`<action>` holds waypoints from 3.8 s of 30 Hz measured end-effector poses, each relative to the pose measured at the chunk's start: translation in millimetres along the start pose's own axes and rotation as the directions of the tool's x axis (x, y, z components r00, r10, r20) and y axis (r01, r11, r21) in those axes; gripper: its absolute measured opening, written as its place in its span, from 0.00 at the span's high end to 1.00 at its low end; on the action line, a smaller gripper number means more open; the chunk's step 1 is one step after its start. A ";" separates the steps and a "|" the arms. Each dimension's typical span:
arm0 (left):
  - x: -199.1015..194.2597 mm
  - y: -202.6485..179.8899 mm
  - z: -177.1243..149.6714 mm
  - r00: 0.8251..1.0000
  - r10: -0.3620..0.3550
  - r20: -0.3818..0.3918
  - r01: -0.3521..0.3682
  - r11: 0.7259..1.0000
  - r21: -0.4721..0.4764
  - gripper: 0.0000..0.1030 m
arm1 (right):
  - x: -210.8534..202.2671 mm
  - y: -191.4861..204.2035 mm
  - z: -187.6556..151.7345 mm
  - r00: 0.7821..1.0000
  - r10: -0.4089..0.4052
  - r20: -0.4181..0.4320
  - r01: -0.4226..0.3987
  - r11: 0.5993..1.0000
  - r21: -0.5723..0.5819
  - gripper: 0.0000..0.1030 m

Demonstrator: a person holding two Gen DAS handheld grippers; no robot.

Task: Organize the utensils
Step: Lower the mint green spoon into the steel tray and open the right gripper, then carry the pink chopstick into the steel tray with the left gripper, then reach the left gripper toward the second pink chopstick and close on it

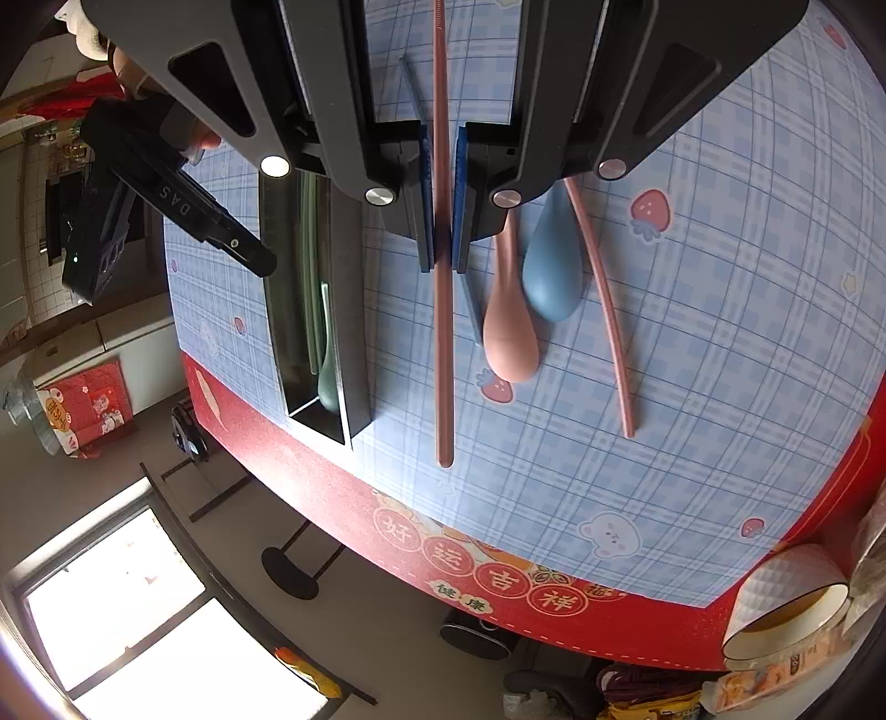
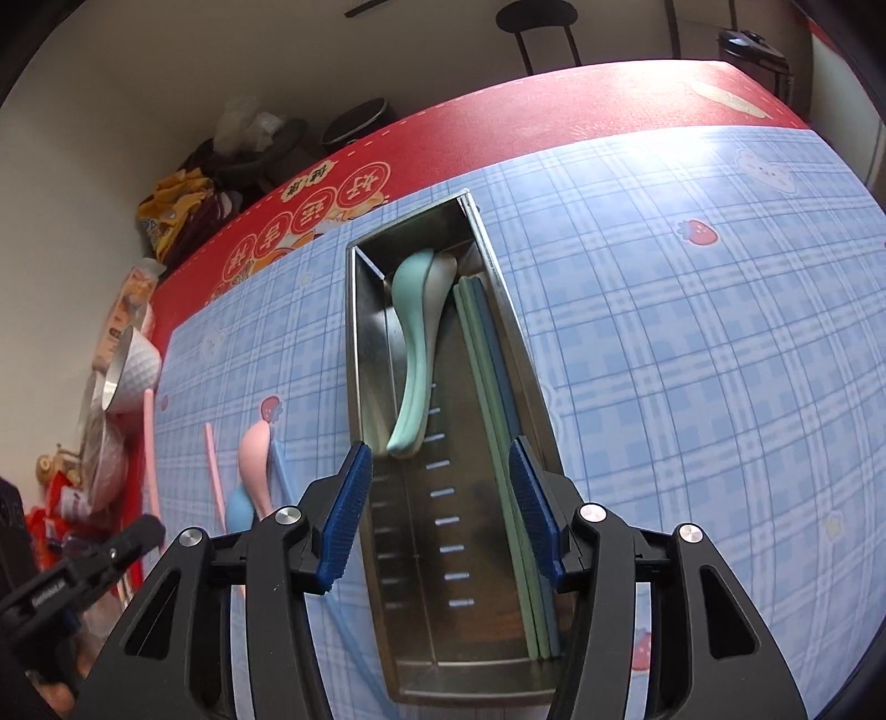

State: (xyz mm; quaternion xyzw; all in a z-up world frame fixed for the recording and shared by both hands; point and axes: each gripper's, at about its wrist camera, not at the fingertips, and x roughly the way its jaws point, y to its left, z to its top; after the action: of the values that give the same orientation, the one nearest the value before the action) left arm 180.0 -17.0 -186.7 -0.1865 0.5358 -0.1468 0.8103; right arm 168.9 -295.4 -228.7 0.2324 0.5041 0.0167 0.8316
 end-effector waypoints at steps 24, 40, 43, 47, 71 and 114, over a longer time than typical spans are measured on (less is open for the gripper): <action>78.9 -120.1 9.3 0.998 0.000 -0.066 0.009 0.991 0.136 0.94 | -65.1 -89.5 -21.2 0.994 -0.029 0.102 0.030 1.000 -0.006 0.16; 162.3 -142.1 6.3 0.984 0.050 -0.173 -0.031 0.993 0.114 0.94 | -83.6 -150.3 -20.2 0.991 -0.079 0.108 0.071 0.995 0.076 0.15; 162.9 -143.1 4.8 0.984 0.047 -0.174 -0.027 0.993 0.114 0.94 | -84.4 -151.3 -19.9 0.991 -0.075 0.110 0.067 0.994 0.082 0.15; 148.6 -142.3 4.9 0.986 0.031 -0.166 -0.009 0.991 0.131 0.89 | -81.6 -144.1 -18.9 0.992 -0.063 0.109 0.055 0.996 0.077 0.15; 1.8 -31.6 -35.1 0.964 0.223 0.145 -0.252 0.938 0.238 0.11 | -50.0 -25.7 -32.1 0.999 0.018 0.052 -0.011 0.990 -0.138 0.16; 57.9 73.2 14.9 0.960 0.274 -0.051 -0.277 0.959 -0.061 0.83 | -33.4 4.8 -41.9 0.991 -0.128 0.026 0.130 0.957 -0.260 0.16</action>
State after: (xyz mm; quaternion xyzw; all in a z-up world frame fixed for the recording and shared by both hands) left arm 218.7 24.8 -262.2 -0.1344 0.5781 -0.0183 0.8046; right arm 118.1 -284.4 -215.1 0.0875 0.5080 0.0276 0.8565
